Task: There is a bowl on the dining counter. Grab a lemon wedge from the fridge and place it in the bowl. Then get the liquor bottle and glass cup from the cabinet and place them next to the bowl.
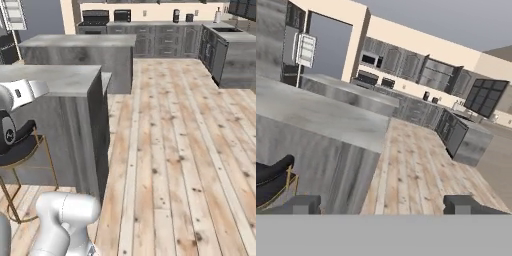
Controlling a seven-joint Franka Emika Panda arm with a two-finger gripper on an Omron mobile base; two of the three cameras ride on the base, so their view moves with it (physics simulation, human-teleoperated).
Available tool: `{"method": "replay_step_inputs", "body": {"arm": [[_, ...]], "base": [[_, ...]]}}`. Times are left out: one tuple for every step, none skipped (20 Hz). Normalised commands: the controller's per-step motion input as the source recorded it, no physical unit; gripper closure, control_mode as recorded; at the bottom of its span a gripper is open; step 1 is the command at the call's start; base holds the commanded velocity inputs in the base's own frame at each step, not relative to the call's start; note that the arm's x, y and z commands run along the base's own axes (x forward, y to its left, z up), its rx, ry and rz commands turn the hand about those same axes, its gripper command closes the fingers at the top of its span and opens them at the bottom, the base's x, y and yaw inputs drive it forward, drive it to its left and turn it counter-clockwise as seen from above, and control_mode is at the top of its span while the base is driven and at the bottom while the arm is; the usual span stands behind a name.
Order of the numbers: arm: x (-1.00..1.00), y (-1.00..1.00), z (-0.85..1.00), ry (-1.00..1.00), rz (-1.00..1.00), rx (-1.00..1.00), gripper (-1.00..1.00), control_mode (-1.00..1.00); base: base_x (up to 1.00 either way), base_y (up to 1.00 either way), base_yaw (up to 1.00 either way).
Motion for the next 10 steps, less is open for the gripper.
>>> {"method": "replay_step_inputs", "body": {"arm": [[0.0,0.0,0.0,0.0,0.0,0.0,-1.0,1.0],[0.0,0.0,0.0,0.0,0.0,0.0,-1.0,1.0],[0.0,0.0,0.0,0.0,0.0,0.0,-1.0,1.0],[0.0,0.0,0.0,0.0,0.0,0.0,-1.0,1.0],[0.0,0.0,0.0,0.0,0.0,0.0,-1.0,1.0],[0.0,0.0,0.0,0.0,0.0,0.0,-1.0,1.0],[0.0,0.0,0.0,0.0,0.0,0.0,-1.0,1.0],[0.0,0.0,0.0,0.0,0.0,0.0,-1.0,1.0],[0.0,0.0,0.0,0.0,0.0,0.0,-1.0,1.0],[0.0,0.0,0.0,0.0,0.0,0.0,-1.0,1.0]], "base": [[0.4,-1.0,0.0],[0.46,-1.0,0.0],[0.49,-1.0,0.0],[0.53,-1.0,0.0],[0.6,-1.0,0.0],[0.73,-1.0,0.0],[0.92,-1.0,0.0],[1.0,-1.0,0.0],[1.0,-1.0,0.0],[1.0,-1.0,0.0]]}}
